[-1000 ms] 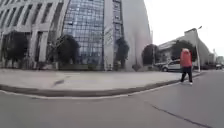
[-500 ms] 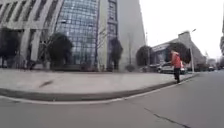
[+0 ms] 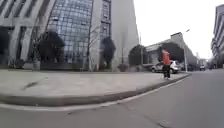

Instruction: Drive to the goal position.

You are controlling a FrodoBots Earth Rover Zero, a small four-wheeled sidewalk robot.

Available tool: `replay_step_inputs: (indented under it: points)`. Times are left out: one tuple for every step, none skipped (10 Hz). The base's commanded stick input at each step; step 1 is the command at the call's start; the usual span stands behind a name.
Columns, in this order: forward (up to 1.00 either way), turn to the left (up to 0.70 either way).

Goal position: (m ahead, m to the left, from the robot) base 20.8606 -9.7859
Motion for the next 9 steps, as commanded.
replay_step_inputs:
  points:
    - [0.7,-0.14]
    - [0.7,-0.14]
    - [0.7,-0.14]
    - [0.7,-0.14]
    - [0.7,-0.14]
    - [0.7,-0.14]
    - [0.7,-0.14]
    - [0.7,-0.14]
    - [0.7,-0.14]
